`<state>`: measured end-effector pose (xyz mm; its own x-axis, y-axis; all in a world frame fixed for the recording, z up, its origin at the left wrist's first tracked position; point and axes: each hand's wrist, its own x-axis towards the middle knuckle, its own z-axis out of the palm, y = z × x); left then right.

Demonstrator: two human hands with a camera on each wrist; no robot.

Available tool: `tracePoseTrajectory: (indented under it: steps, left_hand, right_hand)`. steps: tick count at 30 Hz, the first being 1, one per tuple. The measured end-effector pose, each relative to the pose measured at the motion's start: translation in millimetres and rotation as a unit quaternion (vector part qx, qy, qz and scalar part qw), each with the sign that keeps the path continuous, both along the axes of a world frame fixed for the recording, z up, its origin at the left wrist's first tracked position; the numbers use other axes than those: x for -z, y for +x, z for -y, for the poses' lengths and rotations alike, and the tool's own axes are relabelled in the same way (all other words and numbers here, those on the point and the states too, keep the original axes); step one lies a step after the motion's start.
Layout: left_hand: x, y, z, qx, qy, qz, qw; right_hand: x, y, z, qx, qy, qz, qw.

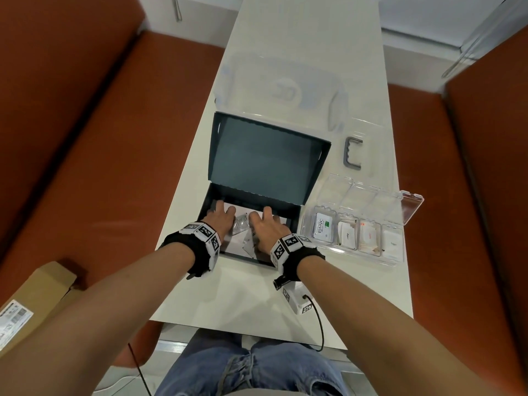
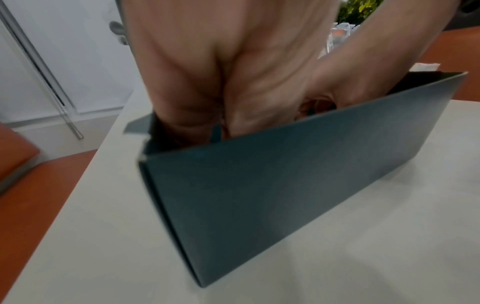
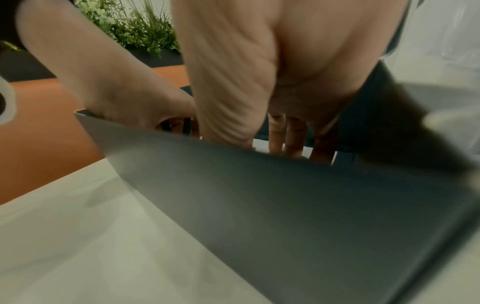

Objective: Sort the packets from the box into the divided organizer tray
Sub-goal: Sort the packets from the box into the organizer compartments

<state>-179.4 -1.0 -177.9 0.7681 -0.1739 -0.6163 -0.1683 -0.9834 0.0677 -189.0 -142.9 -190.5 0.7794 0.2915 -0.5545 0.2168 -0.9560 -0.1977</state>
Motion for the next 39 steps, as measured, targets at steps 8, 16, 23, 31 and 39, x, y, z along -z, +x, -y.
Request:
tracePoseTrajectory:
  steps: [8, 16, 23, 31, 39]
  left_hand:
    - [-5.2, 1.8, 0.0, 0.038, -0.004, -0.005, 0.999]
    - [-50.6, 16.3, -0.7, -0.071, -0.164, 0.139, 0.974]
    - [-92.3, 20.7, 26.7, -0.254, -0.445, 0.072, 0.856]
    - [-110.5, 17.9, 86.7, -0.345, -0.649, -0.039, 0.677]
    - [-113.2, 23.3, 117.2, -0.269, -0.619, 0.048, 0.736]
  right_hand:
    - [-10.6, 4.0, 1.0, 0.004, 0.010, -0.007, 1.000]
    - [-67.6, 22.8, 42.1, 0.180, 0.211, 0.042, 0.960]
    - [-118.3, 11.5, 88.9, 0.286, 0.389, 0.021, 0.875]
    - [-137.1, -2.9, 126.9, 0.383, 0.500, 0.040, 0.776]
    - [-142.1, -9.8, 152.9, 0.454, 0.540, 0.069, 0.705]
